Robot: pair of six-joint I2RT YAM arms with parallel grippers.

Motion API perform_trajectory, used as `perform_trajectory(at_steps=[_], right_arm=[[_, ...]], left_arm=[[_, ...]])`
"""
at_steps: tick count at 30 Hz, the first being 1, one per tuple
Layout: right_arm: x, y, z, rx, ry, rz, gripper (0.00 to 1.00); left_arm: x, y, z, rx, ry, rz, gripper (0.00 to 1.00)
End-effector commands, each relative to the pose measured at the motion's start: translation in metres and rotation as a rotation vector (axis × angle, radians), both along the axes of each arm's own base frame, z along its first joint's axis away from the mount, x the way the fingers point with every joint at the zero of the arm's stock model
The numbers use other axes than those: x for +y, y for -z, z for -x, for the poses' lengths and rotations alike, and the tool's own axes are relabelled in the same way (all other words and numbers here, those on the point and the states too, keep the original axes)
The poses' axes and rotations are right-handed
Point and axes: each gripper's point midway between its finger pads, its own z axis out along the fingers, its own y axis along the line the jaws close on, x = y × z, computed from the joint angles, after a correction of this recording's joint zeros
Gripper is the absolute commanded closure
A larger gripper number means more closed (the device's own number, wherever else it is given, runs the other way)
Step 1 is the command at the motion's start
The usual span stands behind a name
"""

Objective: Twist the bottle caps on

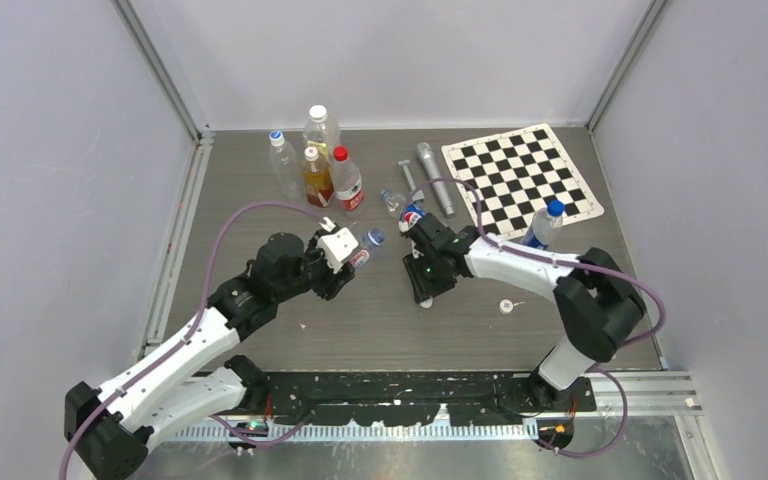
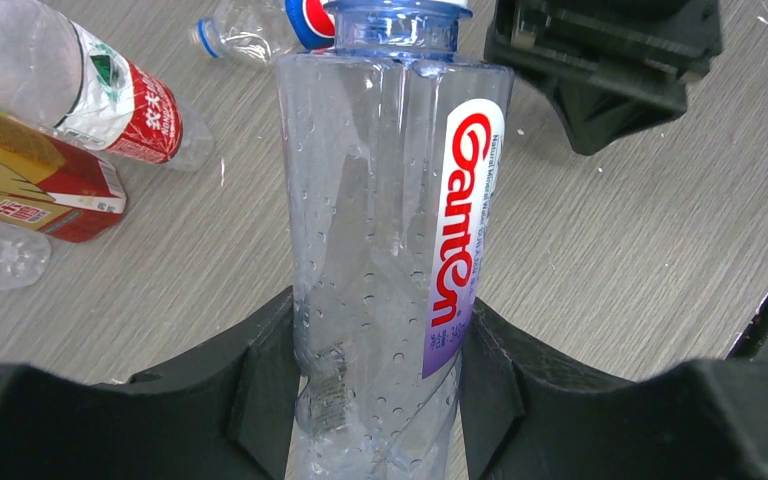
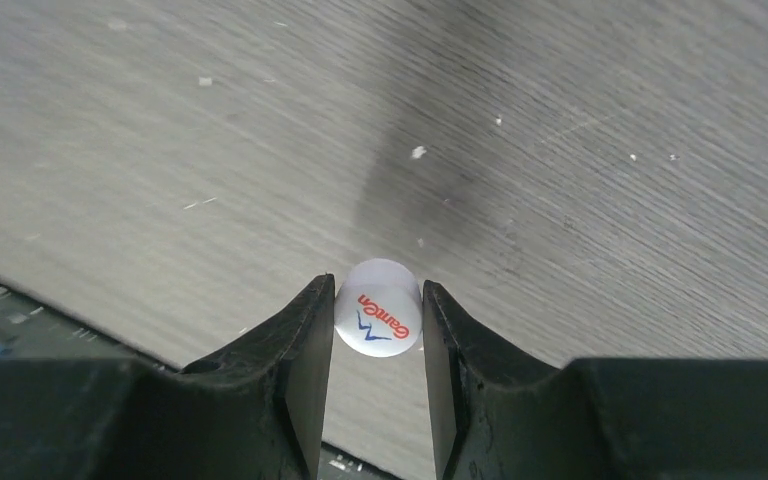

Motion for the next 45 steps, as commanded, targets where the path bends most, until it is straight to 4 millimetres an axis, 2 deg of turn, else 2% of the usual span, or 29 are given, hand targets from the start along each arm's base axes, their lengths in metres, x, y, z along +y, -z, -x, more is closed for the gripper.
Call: perform_trajectory(at_steps=[1,4,8,9,13,17,19,26,38,40,41,45], right_arm=[[0.004,0.018,-0.023,-0.123,0.085,0.073,0.99],[0.002,0.037,-0.017,-0.107,0.084,0.129,0.97],[-0.006,0.048,-0.009,-0.072,0.088,0.183,0.8],[-0.006,0.048,-0.008,-0.067,0.087,0.189,0.72],[-0.012,0.047,0.0,-0.014,0.079,0.237,0.57],[-0.015,0.039,0.006,0.033,0.073,0.273,0.47],[-0.015,0.035,0.009,0.059,0.063,0.287,0.46],[-0.008,0.028,0.013,0.133,0.011,0.311,0.47],[-0.003,0.039,0.011,0.156,-0.016,0.318,0.57],[-0.004,0.039,0.011,0.155,-0.018,0.318,0.61],[-0.004,0.039,0.011,0.153,-0.018,0.316,0.67],[-0.004,0.019,0.008,0.113,-0.02,0.269,0.78]], left_arm=[[0.006,-0.005,0.002,-0.045,0.016,-0.026,1.0],[0.008,-0.004,0.004,-0.051,0.027,-0.039,1.0],[0.008,-0.003,0.004,-0.059,0.038,-0.057,1.0],[0.009,-0.002,0.004,-0.061,0.04,-0.062,1.0],[0.008,-0.003,0.001,-0.074,0.048,-0.078,1.0],[0.006,-0.006,-0.002,-0.087,0.057,-0.09,1.0],[0.006,-0.007,-0.004,-0.091,0.058,-0.097,1.0],[0.007,-0.006,-0.006,-0.089,0.06,-0.116,1.0],[0.011,-0.004,-0.002,-0.086,0.065,-0.121,1.0],[0.01,-0.004,-0.001,-0.084,0.068,-0.119,1.0],[0.01,-0.004,-0.001,-0.084,0.07,-0.117,1.0],[0.009,-0.004,0.002,-0.086,0.083,-0.105,1.0]])
